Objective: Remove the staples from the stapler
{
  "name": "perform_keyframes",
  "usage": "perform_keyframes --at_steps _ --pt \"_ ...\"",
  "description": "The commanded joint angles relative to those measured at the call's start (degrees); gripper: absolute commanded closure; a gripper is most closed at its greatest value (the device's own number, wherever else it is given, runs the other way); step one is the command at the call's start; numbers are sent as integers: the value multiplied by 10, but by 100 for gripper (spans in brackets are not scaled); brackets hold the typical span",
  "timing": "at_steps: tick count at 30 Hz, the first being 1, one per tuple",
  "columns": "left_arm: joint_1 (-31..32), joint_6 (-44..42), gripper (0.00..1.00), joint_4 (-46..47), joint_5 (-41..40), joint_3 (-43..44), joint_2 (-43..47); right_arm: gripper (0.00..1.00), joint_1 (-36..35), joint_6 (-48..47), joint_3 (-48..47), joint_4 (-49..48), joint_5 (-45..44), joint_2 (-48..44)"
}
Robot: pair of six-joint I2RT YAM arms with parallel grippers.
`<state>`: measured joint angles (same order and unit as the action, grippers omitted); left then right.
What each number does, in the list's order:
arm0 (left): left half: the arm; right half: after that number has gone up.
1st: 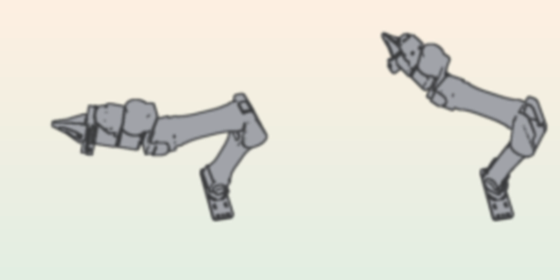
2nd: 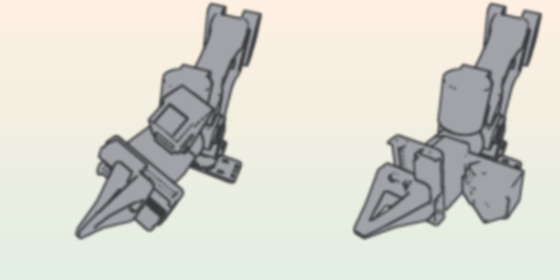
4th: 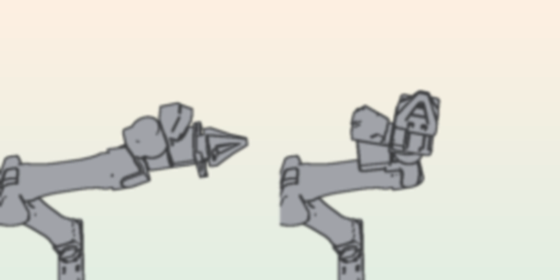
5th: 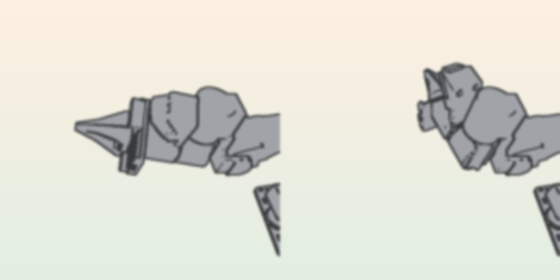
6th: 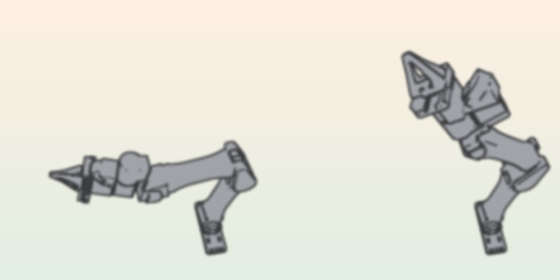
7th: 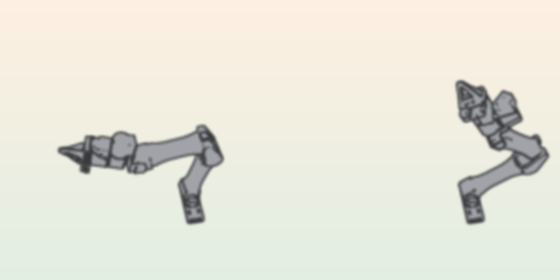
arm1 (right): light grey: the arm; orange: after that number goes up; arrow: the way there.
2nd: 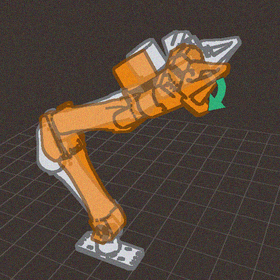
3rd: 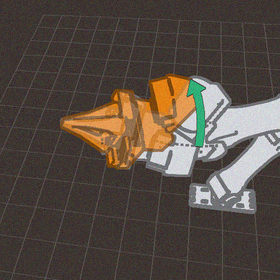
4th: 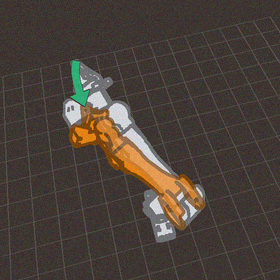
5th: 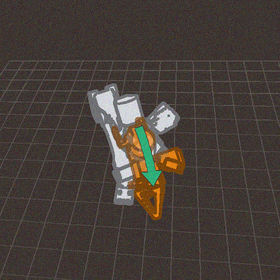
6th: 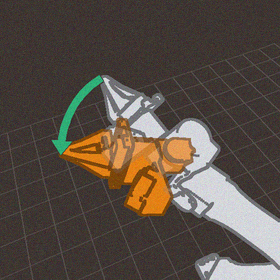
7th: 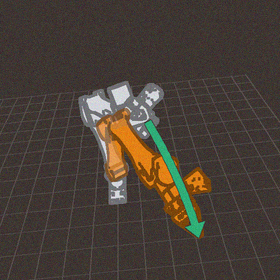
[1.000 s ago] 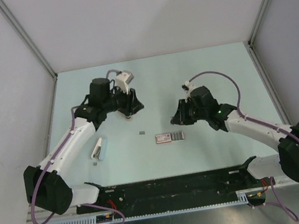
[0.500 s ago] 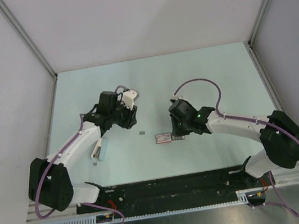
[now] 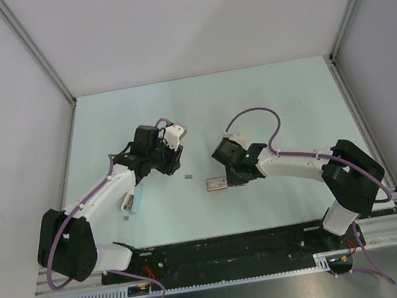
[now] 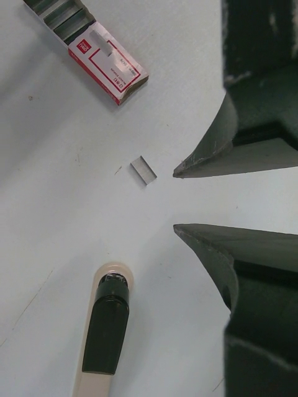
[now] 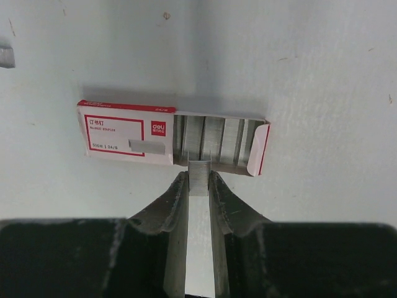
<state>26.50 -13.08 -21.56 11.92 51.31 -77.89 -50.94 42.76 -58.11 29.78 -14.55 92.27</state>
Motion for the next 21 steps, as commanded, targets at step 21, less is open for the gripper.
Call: perform_keyframes --at_steps 21 --pt "13 -34 61 22 -4 -10 27 100 -17 10 -47 19 -51 54"
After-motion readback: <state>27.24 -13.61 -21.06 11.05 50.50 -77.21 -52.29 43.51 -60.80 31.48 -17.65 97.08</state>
